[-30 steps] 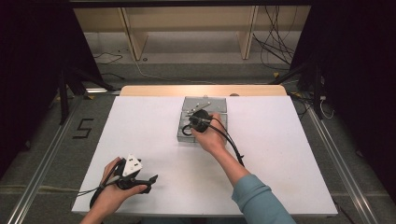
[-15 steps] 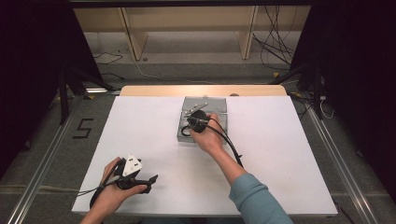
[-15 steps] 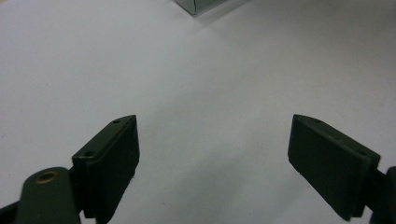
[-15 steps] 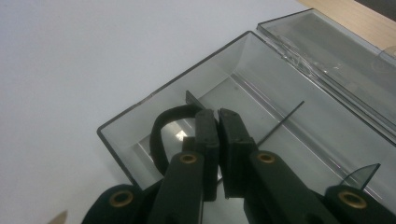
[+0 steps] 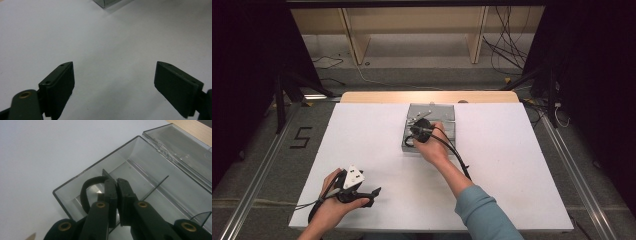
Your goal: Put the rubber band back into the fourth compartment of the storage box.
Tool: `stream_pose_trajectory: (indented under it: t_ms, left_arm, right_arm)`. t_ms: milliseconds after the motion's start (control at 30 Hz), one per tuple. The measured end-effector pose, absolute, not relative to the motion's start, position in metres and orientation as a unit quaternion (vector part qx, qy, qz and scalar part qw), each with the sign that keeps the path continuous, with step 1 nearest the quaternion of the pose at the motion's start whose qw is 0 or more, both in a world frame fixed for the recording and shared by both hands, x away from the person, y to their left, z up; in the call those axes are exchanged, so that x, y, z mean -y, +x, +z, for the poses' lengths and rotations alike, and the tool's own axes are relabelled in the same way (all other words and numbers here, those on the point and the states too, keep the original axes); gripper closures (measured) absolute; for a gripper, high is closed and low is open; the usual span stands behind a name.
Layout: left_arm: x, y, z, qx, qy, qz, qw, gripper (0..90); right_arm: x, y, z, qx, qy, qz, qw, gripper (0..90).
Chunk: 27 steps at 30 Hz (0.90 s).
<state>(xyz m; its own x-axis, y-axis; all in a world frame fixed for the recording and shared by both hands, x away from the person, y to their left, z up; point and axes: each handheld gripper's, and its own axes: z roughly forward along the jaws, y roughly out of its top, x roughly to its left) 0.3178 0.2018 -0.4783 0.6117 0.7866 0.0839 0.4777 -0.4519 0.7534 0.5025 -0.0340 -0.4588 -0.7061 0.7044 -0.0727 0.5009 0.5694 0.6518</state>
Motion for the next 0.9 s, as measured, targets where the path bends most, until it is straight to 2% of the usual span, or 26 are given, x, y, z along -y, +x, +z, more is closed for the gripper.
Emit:
stream_pose_trajectory:
  t_ms: [900]
  left_arm:
    - [-0.201, 0.318, -0.478, -0.384, 0.823, 0.217, 0.357, 16.3]
  right_arm:
    - [0.029, 0.505, -0.469, -0.882, 0.348, 0.279, 0.153, 87.1]
